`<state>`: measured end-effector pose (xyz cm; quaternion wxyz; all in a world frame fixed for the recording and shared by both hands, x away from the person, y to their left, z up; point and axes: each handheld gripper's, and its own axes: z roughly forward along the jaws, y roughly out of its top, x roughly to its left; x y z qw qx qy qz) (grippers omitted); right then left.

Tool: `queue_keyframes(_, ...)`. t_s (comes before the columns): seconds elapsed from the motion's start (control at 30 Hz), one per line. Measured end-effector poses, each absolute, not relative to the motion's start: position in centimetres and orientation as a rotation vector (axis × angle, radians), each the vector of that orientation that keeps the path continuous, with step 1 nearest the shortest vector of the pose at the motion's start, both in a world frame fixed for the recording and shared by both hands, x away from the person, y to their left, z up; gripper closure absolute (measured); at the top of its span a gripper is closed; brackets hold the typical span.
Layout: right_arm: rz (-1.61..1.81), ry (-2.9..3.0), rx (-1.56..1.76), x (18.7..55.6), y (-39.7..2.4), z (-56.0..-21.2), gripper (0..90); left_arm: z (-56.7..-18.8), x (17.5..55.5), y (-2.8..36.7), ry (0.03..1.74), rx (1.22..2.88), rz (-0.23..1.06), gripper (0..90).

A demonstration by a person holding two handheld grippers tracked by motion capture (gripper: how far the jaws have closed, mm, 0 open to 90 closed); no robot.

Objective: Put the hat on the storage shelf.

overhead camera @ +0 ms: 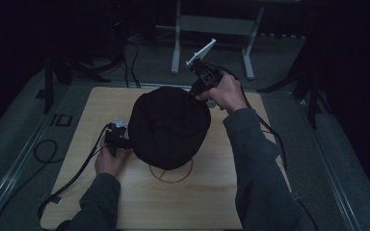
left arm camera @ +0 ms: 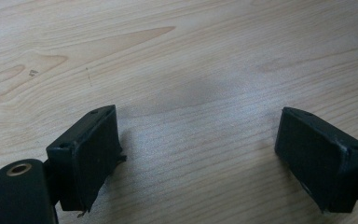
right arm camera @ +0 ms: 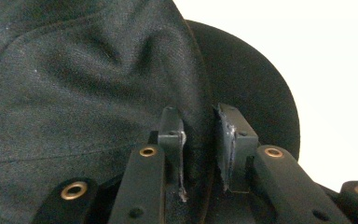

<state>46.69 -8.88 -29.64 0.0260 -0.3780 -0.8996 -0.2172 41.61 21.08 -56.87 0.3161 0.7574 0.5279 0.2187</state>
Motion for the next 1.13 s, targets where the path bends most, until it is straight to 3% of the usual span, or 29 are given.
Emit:
queue_keyframes(0.2,-0.659,-2.786,-1.198,46.9,-8.9,-30.1,74.0,-56.9,41.6,21.1,1.391,1.994,0.575,13.3)
queue_keyframes(0.77,-0.657,-2.790,-1.195,46.8,-11.1,-31.3,64.1,-56.9,41.6,21.1,1.389,1.996,0.573,13.4)
queue_keyframes(1.13,-0.610,-2.811,-1.151,46.4,-11.2,-32.1,65.1,-56.9,41.6,21.1,1.389,1.996,0.572,13.4)
